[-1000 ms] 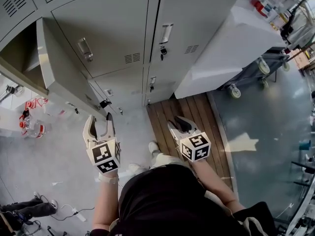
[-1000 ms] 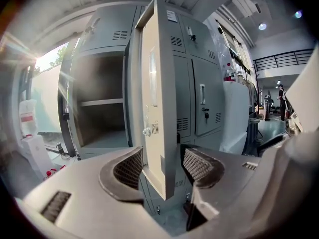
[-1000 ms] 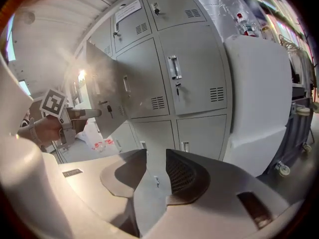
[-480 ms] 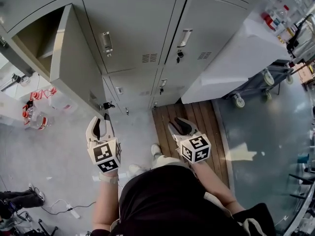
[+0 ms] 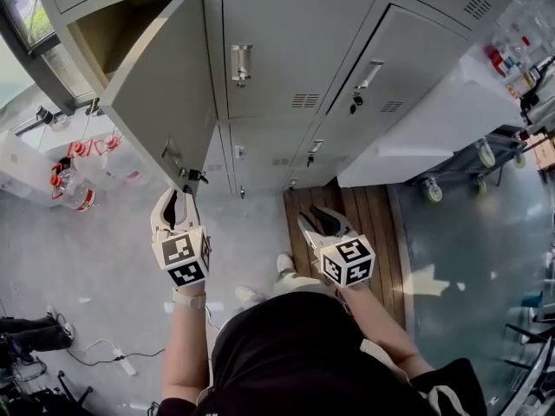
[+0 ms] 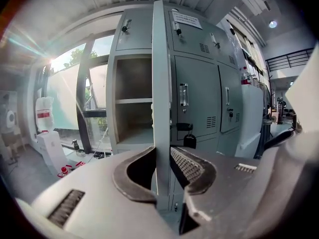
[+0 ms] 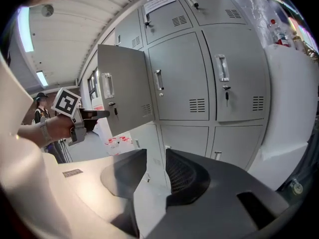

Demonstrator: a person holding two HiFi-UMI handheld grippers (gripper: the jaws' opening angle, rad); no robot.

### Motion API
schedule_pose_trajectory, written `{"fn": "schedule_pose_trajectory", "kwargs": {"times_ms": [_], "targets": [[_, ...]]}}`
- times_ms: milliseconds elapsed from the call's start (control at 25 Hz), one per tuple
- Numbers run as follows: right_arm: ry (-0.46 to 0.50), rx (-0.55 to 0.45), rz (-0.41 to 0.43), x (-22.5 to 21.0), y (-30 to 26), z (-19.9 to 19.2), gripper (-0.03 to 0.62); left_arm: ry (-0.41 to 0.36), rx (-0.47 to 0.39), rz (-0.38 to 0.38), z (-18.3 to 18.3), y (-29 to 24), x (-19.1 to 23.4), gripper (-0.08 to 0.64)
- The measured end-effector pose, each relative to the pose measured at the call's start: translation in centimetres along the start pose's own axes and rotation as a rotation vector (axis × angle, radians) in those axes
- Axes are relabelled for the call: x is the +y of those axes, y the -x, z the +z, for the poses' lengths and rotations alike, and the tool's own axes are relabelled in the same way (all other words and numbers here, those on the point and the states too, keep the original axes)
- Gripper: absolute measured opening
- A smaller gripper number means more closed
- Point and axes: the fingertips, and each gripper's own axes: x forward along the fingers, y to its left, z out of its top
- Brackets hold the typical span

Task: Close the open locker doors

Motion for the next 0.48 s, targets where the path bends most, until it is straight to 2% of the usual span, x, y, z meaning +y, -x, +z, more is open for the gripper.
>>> {"fn": "schedule_pose_trajectory", "kwargs": {"times_ms": [240, 480], "targets": [[0.069, -0.009, 0.065, 4.1, -3.1, 1.9, 0.144, -0.021, -0.003, -0.043, 0.3, -0.4, 2.1, 0.103], [0.121, -0.034, 0.165, 7.2, -8.2, 5.1, 0.144, -0.013, -0.010, -0.030, 0.3, -1.3, 5.2, 0.103]]}}
